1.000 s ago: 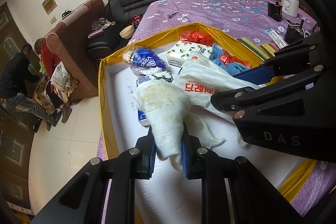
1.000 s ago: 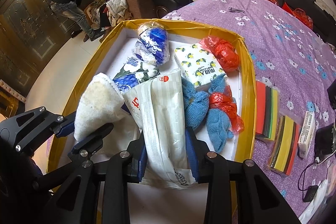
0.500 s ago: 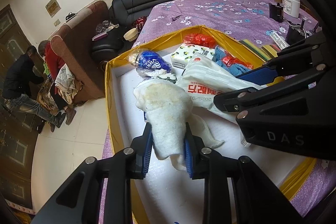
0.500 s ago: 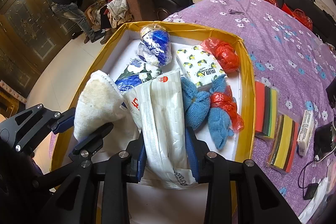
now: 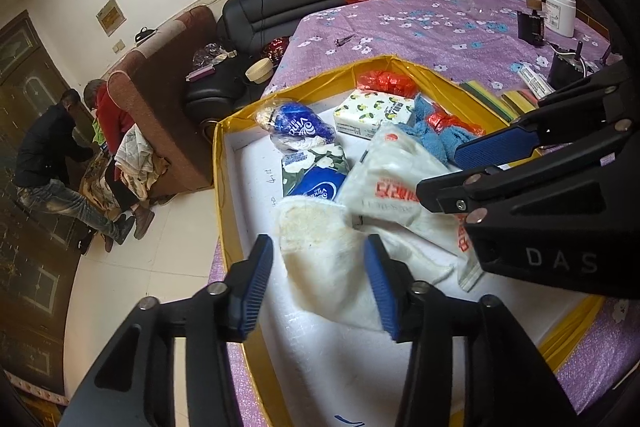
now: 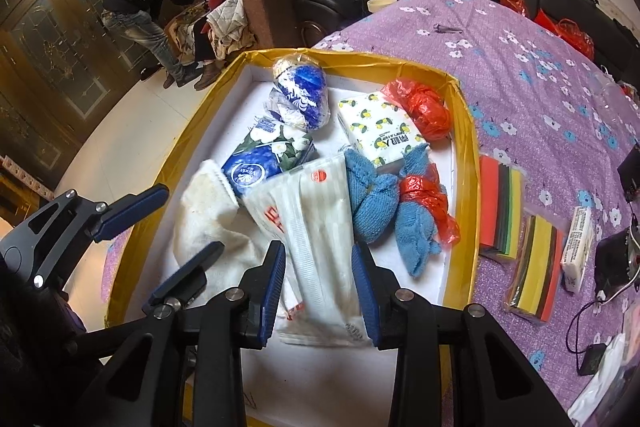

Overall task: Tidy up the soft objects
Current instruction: 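Open both grippers to drop the white bag and white cloth into the tray, then grasp the black snack bag with the right gripper while left grasps the white tissue, then carry the black snack bag and white tissue over the tray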

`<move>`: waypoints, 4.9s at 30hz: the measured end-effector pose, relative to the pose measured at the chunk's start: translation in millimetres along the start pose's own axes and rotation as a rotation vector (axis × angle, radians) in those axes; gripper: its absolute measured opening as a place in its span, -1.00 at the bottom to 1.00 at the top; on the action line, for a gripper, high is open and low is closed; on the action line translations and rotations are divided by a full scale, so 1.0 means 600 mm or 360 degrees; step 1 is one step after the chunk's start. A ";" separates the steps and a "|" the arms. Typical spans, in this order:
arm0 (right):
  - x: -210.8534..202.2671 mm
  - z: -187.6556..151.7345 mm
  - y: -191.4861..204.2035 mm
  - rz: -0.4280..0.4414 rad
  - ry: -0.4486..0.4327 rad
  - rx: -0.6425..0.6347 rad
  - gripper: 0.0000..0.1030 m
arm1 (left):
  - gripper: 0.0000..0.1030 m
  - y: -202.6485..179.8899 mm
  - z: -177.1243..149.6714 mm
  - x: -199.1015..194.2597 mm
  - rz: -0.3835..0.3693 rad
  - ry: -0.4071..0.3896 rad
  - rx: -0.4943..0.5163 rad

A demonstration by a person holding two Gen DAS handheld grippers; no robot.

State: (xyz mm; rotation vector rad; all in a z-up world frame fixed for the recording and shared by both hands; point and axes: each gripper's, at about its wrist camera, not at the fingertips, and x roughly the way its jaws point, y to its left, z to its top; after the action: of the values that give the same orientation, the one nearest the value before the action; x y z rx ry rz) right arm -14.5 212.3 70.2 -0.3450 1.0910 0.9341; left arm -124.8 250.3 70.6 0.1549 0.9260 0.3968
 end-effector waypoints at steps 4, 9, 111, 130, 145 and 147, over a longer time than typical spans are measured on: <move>-0.013 -0.001 -0.005 0.0005 -0.0024 0.0010 -0.26 | 0.00 -0.004 0.003 -0.005 0.0018 -0.0009 -0.0002; -0.037 -0.006 -0.029 0.0011 -0.0068 0.0073 -0.26 | 0.04 -0.006 0.010 -0.014 0.0020 -0.0039 -0.0027; -0.292 -0.361 -0.416 -0.0089 -0.0147 0.0637 -0.38 | -0.70 -0.426 0.112 -0.091 -0.0750 0.0038 0.0234; -0.260 -0.248 -0.300 0.0007 -0.0175 0.0459 -0.37 | -0.70 -0.265 0.102 -0.110 -0.0535 -0.0111 0.0086; -0.195 -0.154 -0.176 0.0123 -0.0069 0.0222 -0.37 | -0.70 -0.123 0.056 -0.088 -0.0398 -0.0063 -0.0177; -0.185 -0.143 -0.158 0.0139 -0.0059 0.0193 -0.37 | -0.70 -0.105 0.048 -0.083 -0.0384 -0.0046 -0.0199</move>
State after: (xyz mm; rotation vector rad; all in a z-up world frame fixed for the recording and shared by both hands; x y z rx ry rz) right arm -7.1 47.8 109.4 -0.1809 1.1303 0.9433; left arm -111.8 173.9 106.2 -0.0653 0.8771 0.2269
